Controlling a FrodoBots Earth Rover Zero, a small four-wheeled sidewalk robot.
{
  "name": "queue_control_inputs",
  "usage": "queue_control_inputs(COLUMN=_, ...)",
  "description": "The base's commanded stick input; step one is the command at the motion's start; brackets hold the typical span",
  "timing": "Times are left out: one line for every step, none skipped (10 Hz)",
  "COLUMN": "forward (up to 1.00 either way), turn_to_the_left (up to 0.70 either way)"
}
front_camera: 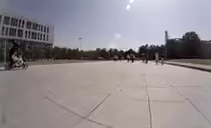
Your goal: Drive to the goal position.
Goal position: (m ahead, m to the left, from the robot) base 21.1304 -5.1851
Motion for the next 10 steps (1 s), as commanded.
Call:
queue_control_inputs(forward=1.00, turn_to_the_left=0.00)
queue_control_inputs(forward=1.00, turn_to_the_left=0.00)
queue_control_inputs(forward=1.00, turn_to_the_left=0.00)
queue_control_inputs(forward=1.00, turn_to_the_left=0.00)
queue_control_inputs(forward=1.00, turn_to_the_left=0.00)
queue_control_inputs(forward=1.00, turn_to_the_left=0.00)
queue_control_inputs(forward=1.00, turn_to_the_left=0.00)
queue_control_inputs(forward=1.00, turn_to_the_left=0.00)
queue_control_inputs(forward=1.00, turn_to_the_left=0.00)
queue_control_inputs(forward=1.00, turn_to_the_left=0.00)
